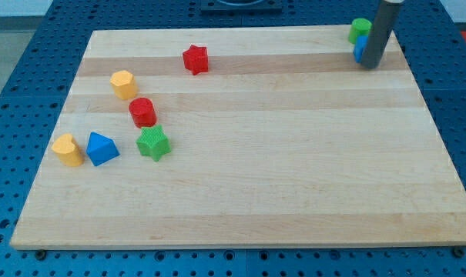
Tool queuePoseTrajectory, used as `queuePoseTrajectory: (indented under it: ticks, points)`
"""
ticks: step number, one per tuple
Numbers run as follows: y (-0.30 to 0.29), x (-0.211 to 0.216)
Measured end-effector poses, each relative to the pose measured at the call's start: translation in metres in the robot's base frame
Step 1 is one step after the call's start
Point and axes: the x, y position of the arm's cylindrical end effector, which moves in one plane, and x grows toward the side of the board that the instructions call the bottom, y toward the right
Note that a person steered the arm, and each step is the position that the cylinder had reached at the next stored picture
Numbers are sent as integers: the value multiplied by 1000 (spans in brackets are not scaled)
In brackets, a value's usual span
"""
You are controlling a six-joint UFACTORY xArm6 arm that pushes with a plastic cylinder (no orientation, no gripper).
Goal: Move your arm to the left of the red star
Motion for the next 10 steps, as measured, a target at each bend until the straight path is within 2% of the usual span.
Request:
queuePoseTrajectory:
  ticks: [1, 2, 3, 4, 5, 6, 7, 8, 9, 10]
  points:
    - [0, -11]
    - [0, 16]
    - [-37, 33]
    - [-82, 23]
    - [-97, 23]
    - [-99, 3]
    - [-138, -44]
    - [-208, -82]
    - [-306, -102]
    - [-420, -64]
